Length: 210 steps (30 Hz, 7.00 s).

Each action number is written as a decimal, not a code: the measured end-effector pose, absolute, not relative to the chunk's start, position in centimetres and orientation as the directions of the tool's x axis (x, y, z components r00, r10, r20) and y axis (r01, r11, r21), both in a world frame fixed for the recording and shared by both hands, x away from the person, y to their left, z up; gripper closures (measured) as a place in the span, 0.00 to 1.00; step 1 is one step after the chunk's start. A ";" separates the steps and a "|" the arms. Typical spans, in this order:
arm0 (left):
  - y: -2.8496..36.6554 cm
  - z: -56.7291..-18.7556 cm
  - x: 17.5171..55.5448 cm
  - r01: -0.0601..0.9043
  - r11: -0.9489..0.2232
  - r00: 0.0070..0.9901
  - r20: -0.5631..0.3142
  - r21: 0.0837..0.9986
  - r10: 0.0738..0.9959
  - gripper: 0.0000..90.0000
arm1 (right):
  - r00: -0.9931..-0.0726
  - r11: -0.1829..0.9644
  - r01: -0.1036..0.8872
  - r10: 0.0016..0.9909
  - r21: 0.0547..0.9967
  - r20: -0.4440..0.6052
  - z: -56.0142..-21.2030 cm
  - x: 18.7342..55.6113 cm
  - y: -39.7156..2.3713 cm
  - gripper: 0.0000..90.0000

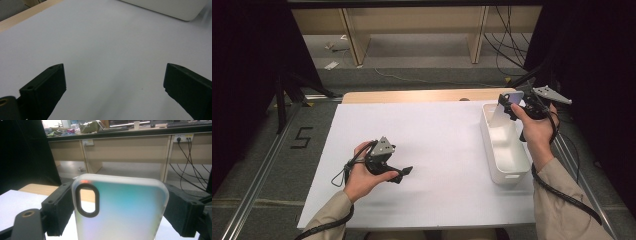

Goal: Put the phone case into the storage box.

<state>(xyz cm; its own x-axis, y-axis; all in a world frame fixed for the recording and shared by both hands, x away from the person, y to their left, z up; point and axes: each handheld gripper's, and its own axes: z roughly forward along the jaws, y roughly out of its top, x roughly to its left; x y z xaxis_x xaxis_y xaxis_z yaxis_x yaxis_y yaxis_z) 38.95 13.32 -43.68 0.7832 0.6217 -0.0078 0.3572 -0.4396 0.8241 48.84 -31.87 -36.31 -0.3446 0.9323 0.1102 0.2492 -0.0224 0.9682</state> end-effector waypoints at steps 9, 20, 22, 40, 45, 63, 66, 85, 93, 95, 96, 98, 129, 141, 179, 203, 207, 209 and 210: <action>13.3 -43.7 38.9 0.358 -0.440 0.783 -0.009 0.824 0.622 0.04 | -0.339 -0.025 0.250 0.934 0.968 0.112 -36.3 49.2 -32.0 0.20; 13.3 -43.6 38.9 0.358 -0.436 0.783 -0.010 0.826 0.622 0.04 | -0.334 -0.024 0.254 0.936 0.967 0.111 -36.5 49.6 -32.0 0.20; 13.3 -43.6 38.9 0.358 -0.437 0.783 -0.010 0.826 0.622 0.04 | -0.333 -0.024 0.252 0.936 0.968 0.110 -36.4 49.7 -32.0 0.20; 13.3 -43.7 38.8 0.357 -0.435 0.783 -0.012 0.827 0.621 0.04 | -0.331 -0.021 0.257 0.937 0.966 0.109 -36.7 50.3 -32.0 0.20; 13.3 -43.7 38.8 0.357 -0.439 0.785 -0.010 0.824 0.619 0.04 | -0.326 -0.022 0.259 0.939 0.966 0.108 -36.7 50.3 -32.2 0.20; 13.4 -43.4 38.8 0.348 -0.435 0.784 -0.004 0.830 0.621 0.04 | -0.323 -0.018 0.261 0.940 0.965 0.106 -36.9 50.3 -32.1 0.20; 13.6 -43.3 38.8 0.352 -0.436 0.782 -0.004 0.828 0.624 0.04 | -0.326 -0.019 0.260 0.939 0.965 0.106 -36.9 50.4 -32.0 0.20; 14.0 -43.1 38.7 0.353 -0.419 0.776 -0.012 0.837 0.631 0.05 | -0.321 0.011 0.282 0.943 0.959 0.084 -37.4 51.5 -31.1 0.20; 13.9 -43.1 38.7 0.353 -0.425 0.777 -0.009 0.834 0.629 0.05 | -0.320 0.018 0.286 0.944 0.958 0.078 -37.2 51.9 -31.1 0.20; 13.9 -43.1 38.7 0.354 -0.424 0.777 -0.011 0.834 0.629 0.05 | -0.318 0.016 0.285 0.945 0.958 0.079 -37.1 52.0 -31.0 0.20; 13.9 -43.1 38.7 0.354 -0.424 0.777 -0.011 0.834 0.629 0.05 | -0.317 0.018 0.287 0.945 0.958 0.078 -37.1 52.1 -31.0 0.20; 13.9 -43.1 38.7 0.355 -0.423 0.777 -0.011 0.834 0.629 0.05 | -0.316 0.018 0.288 0.946 0.957 0.077 -37.1 52.2 -31.0 0.20; 13.9 -43.3 38.7 0.358 -0.421 0.775 -0.014 0.833 0.631 0.05 | -0.301 0.029 0.321 0.951 0.947 0.073 -37.7 53.4 -30.9 0.20; 13.8 -43.3 38.7 0.356 -0.423 0.776 -0.012 0.833 0.630 0.05 | -0.288 0.029 0.329 0.955 0.944 0.071 -38.3 53.9 -31.0 0.20; 13.8 -43.4 38.7 0.360 -0.425 0.778 -0.017 0.831 0.628 0.05 | -0.270 0.042 0.350 0.961 0.936 0.057 -39.8 55.0 -30.4 0.20; 13.7 -43.5 38.7 0.360 -0.431 0.781 -0.014 0.828 0.625 0.05 | -0.263 0.057 0.364 0.964 0.930 0.044 -40.5 55.4 -30.3 0.20; 13.7 -43.5 38.7 0.359 -0.430 0.781 -0.014 0.828 0.625 0.05 | -0.265 0.061 0.367 0.963 0.928 0.041 -40.6 55.5 -30.2 0.20; 13.7 -43.5 38.7 0.359 -0.430 0.781 -0.014 0.828 0.625 0.05 | -0.264 0.060 0.368 0.964 0.928 0.042 -40.7 55.5 -30.2 0.20; 13.7 -43.5 38.7 0.360 -0.430 0.781 -0.015 0.828 0.625 0.05 | -0.263 0.064 0.366 0.964 0.929 0.037 -40.7 55.5 -30.2 0.20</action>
<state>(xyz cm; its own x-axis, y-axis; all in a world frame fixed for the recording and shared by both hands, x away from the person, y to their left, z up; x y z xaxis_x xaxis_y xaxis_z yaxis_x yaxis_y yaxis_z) 38.72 13.67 -43.53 0.7809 0.6245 -0.0145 0.3595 -0.4303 0.8280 55.55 -30.20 -40.70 -0.2633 0.9640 0.0372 0.3656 0.0640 0.9286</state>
